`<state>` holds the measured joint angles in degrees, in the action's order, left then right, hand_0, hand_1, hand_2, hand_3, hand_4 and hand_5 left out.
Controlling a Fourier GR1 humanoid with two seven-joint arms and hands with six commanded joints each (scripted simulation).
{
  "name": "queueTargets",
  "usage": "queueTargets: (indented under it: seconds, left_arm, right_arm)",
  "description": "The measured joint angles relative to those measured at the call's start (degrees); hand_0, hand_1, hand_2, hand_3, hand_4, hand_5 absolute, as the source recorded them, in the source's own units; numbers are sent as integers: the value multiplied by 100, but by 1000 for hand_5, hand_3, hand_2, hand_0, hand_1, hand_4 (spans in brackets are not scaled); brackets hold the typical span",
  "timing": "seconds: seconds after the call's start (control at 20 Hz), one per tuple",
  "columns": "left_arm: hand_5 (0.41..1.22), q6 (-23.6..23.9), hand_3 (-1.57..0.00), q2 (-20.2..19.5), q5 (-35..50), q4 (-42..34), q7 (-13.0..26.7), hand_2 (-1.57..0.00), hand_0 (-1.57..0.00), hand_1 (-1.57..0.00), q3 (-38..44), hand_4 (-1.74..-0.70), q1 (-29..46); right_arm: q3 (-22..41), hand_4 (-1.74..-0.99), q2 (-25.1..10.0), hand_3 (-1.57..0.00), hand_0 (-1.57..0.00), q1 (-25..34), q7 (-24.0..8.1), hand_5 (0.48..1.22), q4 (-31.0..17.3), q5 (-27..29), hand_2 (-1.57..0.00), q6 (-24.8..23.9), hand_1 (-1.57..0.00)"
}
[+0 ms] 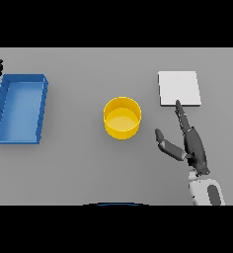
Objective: Pick up the red beaker and tilt it to pour out 1 green nut into yellow bowl. Pick up the yellow bowl and place it on the metallic measuring scale.
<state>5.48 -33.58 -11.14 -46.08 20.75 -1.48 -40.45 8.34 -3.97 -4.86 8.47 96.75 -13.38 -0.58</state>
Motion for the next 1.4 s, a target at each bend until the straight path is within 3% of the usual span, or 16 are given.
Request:
queueTargets:
  seconds: [0.2, 0.3, 0.35, 0.45, 0.55, 0.65, 0.85, 1.0, 1.05, 1.1, 1.15, 1.3, 1.4]
  left_arm:
    - [925, 240, -1571, 136, 119, -787, 442, -1571, -1571, -1571, -43, -1741, 656]
    - [818, 191, -1525, 91, 209, -1115, 777, -1526, -1571, -1571, -3, -1521, 804]
    - [774, 85, -1318, 74, 258, -1275, 875, -1276, -1469, -1344, -23, -1369, 877]
    - [705, -450, -843, -73, 532, -1708, 677, -817, -940, -860, -51, -1126, 1121]
    - [664, -907, -539, -111, 963, -1899, 739, -522, -601, -550, 57, -976, 1199]
    - [644, -1162, -345, -262, 861, -1942, 904, -334, -384, -351, -94, -875, 1229]
    - [627, -1210, -141, -301, 460, -1701, 951, -136, -157, -143, -386, -801, 1181]
    - [631, -1061, -72, -275, 377, -1719, 665, -69, -80, -73, -398, -776, 1167]
    - [633, -1060, -57, -270, 404, -1756, 582, -55, -64, -58, -385, -778, 1160]
    - [635, -970, -45, -208, 397, -1788, 552, -44, -51, -46, -386, -779, 1138]
    - [644, -932, -36, -189, 436, -1827, 465, -35, -40, -37, -352, -784, 1171]
    - [661, -845, -18, -78, 616, -1924, 298, -17, -20, -18, -231, -798, 1265]
    - [673, -841, -11, -45, 638, -1966, 303, -11, -13, -11, -234, -800, 1242]
  right_arm:
    - [35, -1157, 69, 1, 1, 66, -34, 671, -72, 14, 1, 17, 1]
    - [20, -1155, 58, 1, 1, 40, -15, 670, -77, 27, 1, 20, 1]
    - [47, -1153, 126, 1, 1, 92, -42, 670, -66, 29, 1, -4, 1]
    - [11, -1149, 78, 1, 1, 80, -46, 670, -77, 52, 1, 12, 1]
    - [-28, -1153, 58, 1, 1, 114, -16, 670, -59, 99, 1, 17, 1]
    - [-46, -1155, 44, 1, 1, 36, -5, 669, -54, 167, 1, 65, 1]
    - [-21, -1158, -65, 1, 1, 87, 53, 665, -98, 36, 1, 74, 1]
    - [16, -1144, -73, 1, 1, 97, 46, 644, -67, -18, 1, 74, 1]
    - [19, -1131, -69, 1, 1, 132, -103, 631, -55, -46, 1, 55, 1]
    - [63, -1115, -111, 1, 1, 245, -445, 638, -107, -269, 1, -28, 1]
    - [150, -1087, -170, 1, 1, 256, -375, 649, -89, -361, 1, 41, 1]
    - [360, -1103, -676, 1, 1, 592, -171, 662, -150, -599, 1, 534, 1]
    - [612, -1128, -1041, 1, 1, 969, -441, 637, -199, -1205, 1, 652, 1]
